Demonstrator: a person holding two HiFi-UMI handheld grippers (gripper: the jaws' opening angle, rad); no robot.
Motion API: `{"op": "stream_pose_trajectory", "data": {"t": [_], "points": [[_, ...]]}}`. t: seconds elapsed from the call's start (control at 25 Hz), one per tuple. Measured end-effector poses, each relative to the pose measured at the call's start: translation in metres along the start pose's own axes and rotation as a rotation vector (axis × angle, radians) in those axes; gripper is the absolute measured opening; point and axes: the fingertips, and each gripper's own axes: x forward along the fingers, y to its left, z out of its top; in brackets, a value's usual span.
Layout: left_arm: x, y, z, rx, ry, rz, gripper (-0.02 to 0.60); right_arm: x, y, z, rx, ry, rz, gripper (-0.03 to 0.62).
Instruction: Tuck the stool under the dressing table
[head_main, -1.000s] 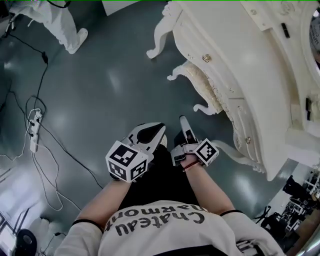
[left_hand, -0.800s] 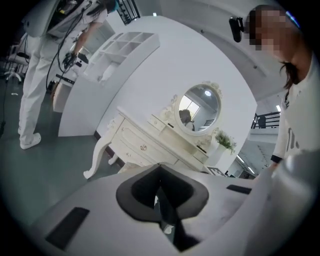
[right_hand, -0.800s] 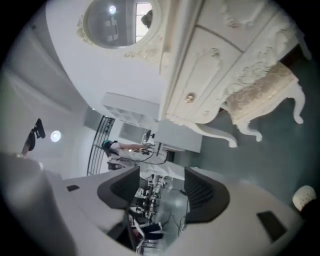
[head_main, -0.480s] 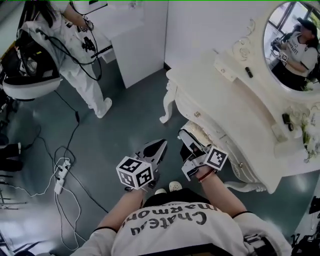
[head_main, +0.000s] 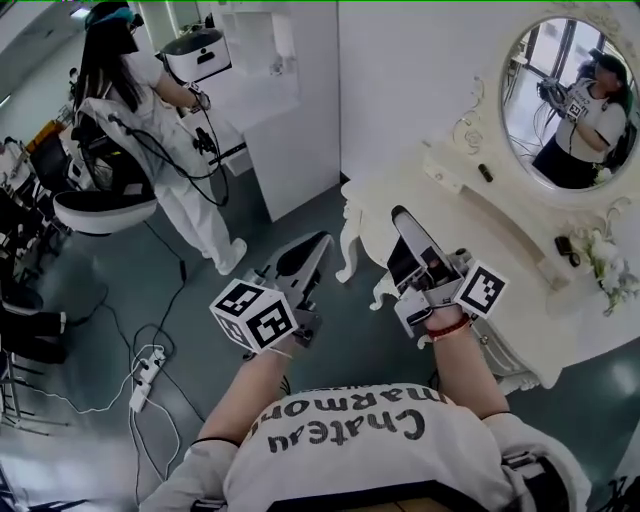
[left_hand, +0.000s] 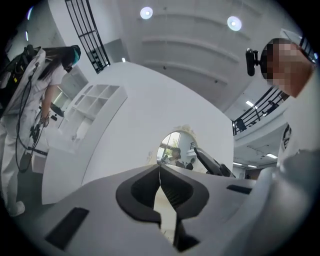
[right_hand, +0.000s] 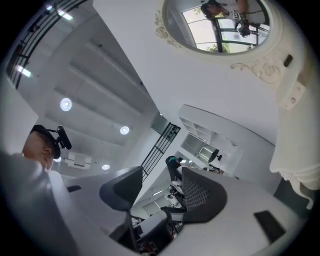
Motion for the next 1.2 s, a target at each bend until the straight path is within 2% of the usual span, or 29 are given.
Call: {"op": "stream_pose_trajectory", "data": {"t": [0.08,0.16,0.24,0.36,0.48,0.56,0.64,0.8,1.04,1.2], "points": [[0.003,-0.014,0.024,-0.003,-0.045,-0.028,0.025,0.005,0.027,0.021,-0.083,-0.034,0.017,0.220],[0.005,-0.027,0.037,0.009,-0.063,-0.045,0.025,0.005,0.049,0.032,-0.185,-0.055,0.007,0.142],[0.002,-0.038,0.042,0.055,-0.072,-0.044,0.025,0.002,0.065,0.032,-0.292,-0.039,-0.007,0.120],[0.002,-0.051,0.041,0.165,-0.058,-0.024,0.025,-0.003,0.077,0.023,-0.529,0.062,-0.049,0.094],[0.009,-0.060,0.032,0.242,-0.016,-0.004,0.025,-0.007,0.070,0.017,-0.794,0.206,-0.137,0.083],[0.014,-0.064,0.029,0.287,0.006,0.014,0.025,-0.011,0.063,0.020,-0.894,0.244,-0.200,0.078],[0.018,-0.067,0.027,0.318,0.015,0.045,0.025,-0.018,0.052,0.026,-0.916,0.255,-0.263,0.077],[0.029,-0.076,0.024,0.318,0.011,0.097,0.025,-0.034,0.036,0.044,-0.880,0.271,-0.346,0.077],[0.051,-0.097,0.011,0.272,-0.010,0.106,0.025,-0.058,0.024,0.055,-0.882,0.343,-0.369,0.077],[0.063,-0.109,-0.001,0.272,0.003,0.103,0.025,-0.073,0.019,0.060,-0.896,0.366,-0.372,0.077]]}}
